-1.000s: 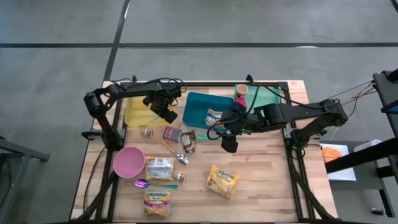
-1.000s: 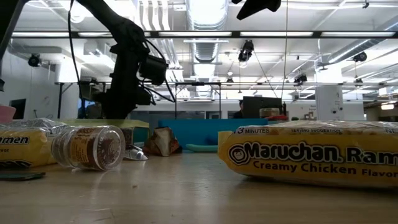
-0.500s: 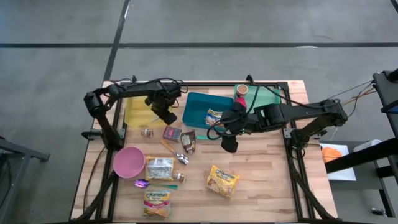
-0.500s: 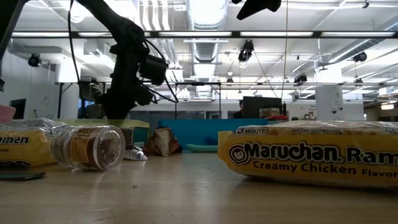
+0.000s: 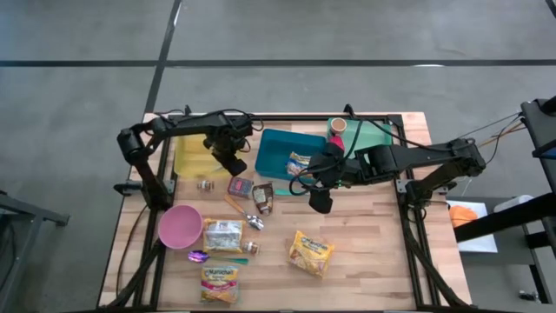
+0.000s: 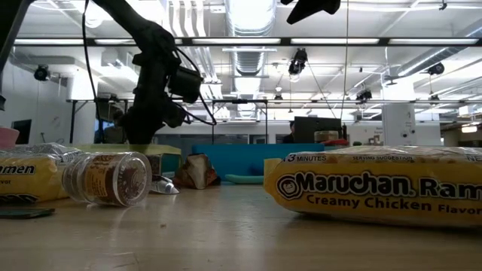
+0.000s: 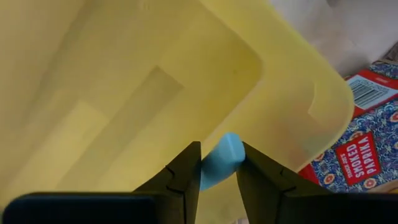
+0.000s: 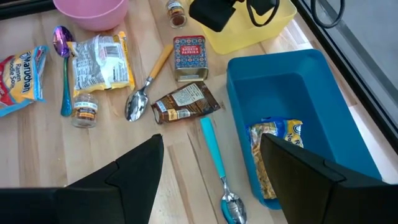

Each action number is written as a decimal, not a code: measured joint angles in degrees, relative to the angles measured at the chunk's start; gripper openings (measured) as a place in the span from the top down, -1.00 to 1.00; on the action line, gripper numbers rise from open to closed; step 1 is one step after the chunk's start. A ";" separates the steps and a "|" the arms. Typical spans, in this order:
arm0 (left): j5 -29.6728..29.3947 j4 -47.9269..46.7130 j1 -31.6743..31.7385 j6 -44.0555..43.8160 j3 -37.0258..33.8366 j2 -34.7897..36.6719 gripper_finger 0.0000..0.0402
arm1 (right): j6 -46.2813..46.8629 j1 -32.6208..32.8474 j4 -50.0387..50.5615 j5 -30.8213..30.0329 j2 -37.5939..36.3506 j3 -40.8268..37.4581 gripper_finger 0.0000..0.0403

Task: Pick & Place Food Item
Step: Put the light blue spoon into the yellow transparent bin, then put the light green spoon into the yellow transparent bin

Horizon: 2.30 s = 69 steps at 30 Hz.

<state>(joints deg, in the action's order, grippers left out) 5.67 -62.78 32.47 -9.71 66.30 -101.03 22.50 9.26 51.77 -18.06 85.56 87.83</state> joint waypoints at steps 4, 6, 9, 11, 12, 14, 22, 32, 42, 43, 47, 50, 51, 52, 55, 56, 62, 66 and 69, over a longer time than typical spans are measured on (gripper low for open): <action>-0.03 0.00 -0.62 1.70 0.00 0.00 0.38 | 0.00 0.00 0.02 0.00 0.00 0.00 -0.32; -0.05 -0.01 -0.89 2.55 0.00 0.00 0.26 | 0.00 0.00 0.02 0.02 0.00 0.00 -0.32; -0.87 -0.02 -0.92 2.52 0.00 0.00 0.04 | 0.00 0.00 0.02 0.02 0.00 0.00 -0.32; -1.87 -0.02 -0.92 2.41 -0.02 0.00 -0.10 | 0.00 0.00 0.02 0.02 0.00 0.00 -0.32; -2.05 -0.01 -0.92 2.42 -0.04 0.00 -0.16 | 0.00 0.00 0.02 0.02 0.00 0.00 -0.32; -2.20 0.00 -0.92 2.38 -0.04 0.00 -0.24 | 0.00 0.00 0.02 0.02 0.00 0.00 -0.32; -2.03 -0.30 -0.92 0.91 0.33 0.24 -0.32 | 0.06 0.00 0.02 0.02 0.00 0.00 -0.32; 0.14 6.08 -2.00 -4.63 -0.62 12.39 -0.31 | -1.06 0.00 5.09 0.02 -0.02 -1.18 -0.32; 9.38 30.87 -5.79 -20.79 -11.85 29.77 -0.31 | -7.83 -0.84 -4.92 8.40 -0.07 -10.72 -0.32; 9.40 31.25 -6.45 -21.55 -12.50 30.78 -0.31 | -8.18 -1.14 -6.60 9.18 -0.07 -12.08 -0.32; 9.40 31.88 -9.18 -22.32 -13.35 33.40 -0.31 | -10.00 -2.63 -11.61 10.50 0.56 -17.50 -0.32; 9.42 32.51 -11.41 -22.96 -13.35 33.92 -0.31 | -13.01 -3.75 -12.83 10.68 2.24 -20.58 -0.32; 9.38 32.69 -12.00 -23.22 -13.35 33.91 -0.31 | -14.71 -3.78 -13.78 10.82 2.93 -21.45 -0.32; 9.36 32.56 -12.56 -23.37 -13.39 33.81 -0.31 | -16.59 -3.78 -14.60 10.82 3.70 -22.27 -0.32; 8.50 32.55 -13.89 -23.48 -13.40 33.42 -0.31 | -20.20 -3.61 -17.39 11.17 6.37 -23.63 -0.31; 8.30 32.53 -14.20 -23.56 -13.42 33.42 -0.31 | -20.92 -3.61 -18.16 11.34 7.38 -23.81 -0.31; 7.96 32.57 -14.88 -23.54 -13.42 33.48 -0.31 | -24.32 -4.31 -18.35 12.53 13.37 -22.81 -0.31; 7.83 32.55 -14.88 -23.32 -13.42 33.46 -0.31 | -26.89 -5.68 -18.24 13.03 17.75 -20.86 -0.31; 7.85 32.27 -14.92 -23.30 -13.42 33.46 -0.31 | -27.68 -7.30 -18.28 14.23 20.56 -19.33 -0.31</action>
<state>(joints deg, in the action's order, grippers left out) 13.52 -30.52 17.55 -33.01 52.88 -67.57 -5.17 1.96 33.49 -3.84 106.12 68.50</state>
